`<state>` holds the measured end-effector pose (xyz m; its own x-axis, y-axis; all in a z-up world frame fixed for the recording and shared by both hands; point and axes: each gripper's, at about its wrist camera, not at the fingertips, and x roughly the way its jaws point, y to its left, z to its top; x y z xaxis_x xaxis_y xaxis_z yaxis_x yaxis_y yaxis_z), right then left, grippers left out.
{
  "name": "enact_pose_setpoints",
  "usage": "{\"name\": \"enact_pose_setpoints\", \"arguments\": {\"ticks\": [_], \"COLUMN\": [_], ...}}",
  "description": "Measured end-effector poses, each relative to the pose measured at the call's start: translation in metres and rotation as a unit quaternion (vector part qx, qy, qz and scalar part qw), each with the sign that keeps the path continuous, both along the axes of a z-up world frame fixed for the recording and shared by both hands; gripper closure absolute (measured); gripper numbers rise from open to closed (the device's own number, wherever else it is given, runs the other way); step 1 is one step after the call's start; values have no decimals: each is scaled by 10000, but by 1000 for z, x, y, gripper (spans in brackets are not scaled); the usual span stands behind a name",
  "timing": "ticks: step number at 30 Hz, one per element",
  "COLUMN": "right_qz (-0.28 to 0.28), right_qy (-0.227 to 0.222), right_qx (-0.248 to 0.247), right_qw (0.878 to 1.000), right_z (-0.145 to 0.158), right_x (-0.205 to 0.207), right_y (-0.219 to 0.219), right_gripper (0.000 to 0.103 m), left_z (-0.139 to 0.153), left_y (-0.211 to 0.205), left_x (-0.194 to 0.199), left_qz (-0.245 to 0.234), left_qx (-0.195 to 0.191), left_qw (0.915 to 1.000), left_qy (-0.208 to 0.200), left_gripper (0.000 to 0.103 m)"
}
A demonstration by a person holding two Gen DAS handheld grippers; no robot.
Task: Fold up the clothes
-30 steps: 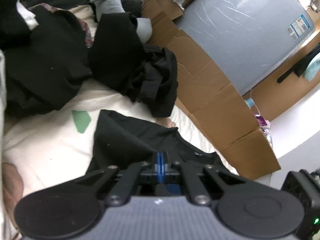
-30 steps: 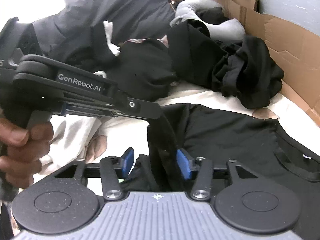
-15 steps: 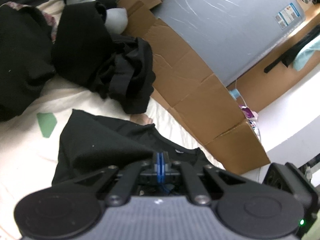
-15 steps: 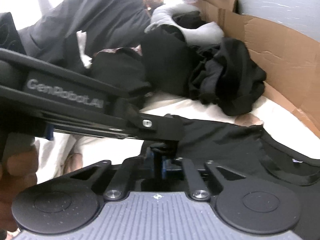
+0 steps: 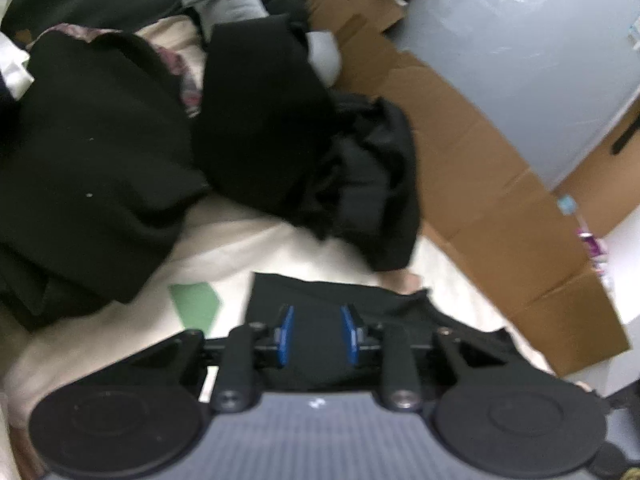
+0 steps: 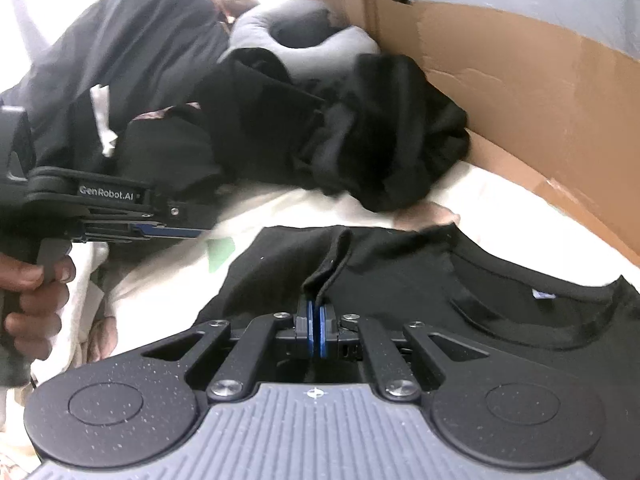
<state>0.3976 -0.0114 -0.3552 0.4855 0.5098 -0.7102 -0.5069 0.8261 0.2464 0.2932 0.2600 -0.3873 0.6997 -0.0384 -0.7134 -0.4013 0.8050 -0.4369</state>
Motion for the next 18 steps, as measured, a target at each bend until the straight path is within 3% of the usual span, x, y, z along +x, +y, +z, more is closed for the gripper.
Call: {"name": "enact_pose_setpoints", "arguments": {"ticks": [11, 16, 18], "right_qz": [-598, -643, -664], "right_qy": [654, 757, 785], "right_qx": [168, 144, 175], "right_qw": [9959, 9950, 9945], "right_z": [-42, -53, -56], "right_x": [19, 20, 21], "right_y": [-39, -45, -46], "right_gripper": [103, 103, 103], "left_z": [-37, -47, -48], "left_y": [17, 18, 17], "left_x": [38, 56, 62], "left_qz": [-194, -226, -279], "left_qx": [450, 534, 479], "left_qw": [9977, 9965, 9969], "left_qy": [473, 595, 553], "left_gripper": [74, 56, 55]}}
